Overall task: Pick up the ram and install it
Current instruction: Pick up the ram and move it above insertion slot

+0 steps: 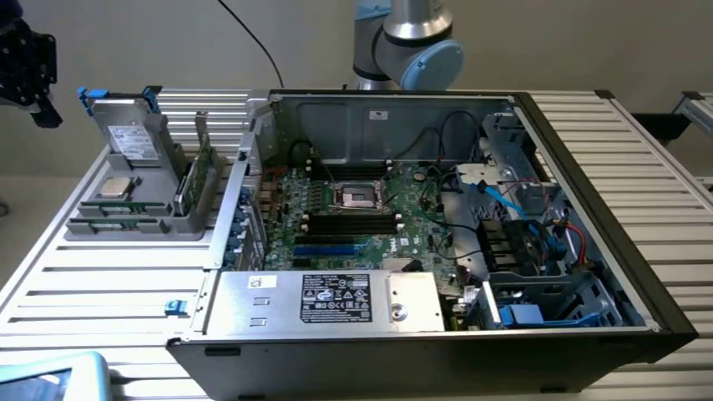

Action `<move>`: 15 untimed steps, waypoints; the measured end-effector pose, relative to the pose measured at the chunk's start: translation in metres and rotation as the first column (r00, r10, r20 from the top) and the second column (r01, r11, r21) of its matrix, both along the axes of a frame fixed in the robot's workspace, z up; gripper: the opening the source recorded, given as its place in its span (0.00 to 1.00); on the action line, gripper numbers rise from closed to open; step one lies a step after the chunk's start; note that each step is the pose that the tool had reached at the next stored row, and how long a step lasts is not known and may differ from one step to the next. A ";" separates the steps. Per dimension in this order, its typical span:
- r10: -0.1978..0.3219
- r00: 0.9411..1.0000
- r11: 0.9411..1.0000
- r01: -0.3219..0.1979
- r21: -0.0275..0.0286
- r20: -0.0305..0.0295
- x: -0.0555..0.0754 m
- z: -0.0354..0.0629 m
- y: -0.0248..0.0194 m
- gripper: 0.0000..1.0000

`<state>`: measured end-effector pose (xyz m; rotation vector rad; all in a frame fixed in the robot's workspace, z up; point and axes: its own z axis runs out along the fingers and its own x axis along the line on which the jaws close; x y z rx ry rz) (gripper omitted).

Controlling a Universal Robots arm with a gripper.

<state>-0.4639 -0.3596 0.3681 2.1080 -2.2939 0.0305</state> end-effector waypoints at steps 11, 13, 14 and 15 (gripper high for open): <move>0.001 1.000 1.000 -0.001 0.000 0.000 0.000 -0.0004 -0.0003 0.36; 0.000 1.000 1.000 0.000 0.000 0.000 0.002 -0.0023 -0.0004 0.43; 0.000 1.000 1.000 0.000 0.000 0.000 0.004 -0.0036 -0.0006 0.43; 0.000 1.000 1.000 0.000 0.000 0.000 0.006 -0.0053 -0.0007 0.43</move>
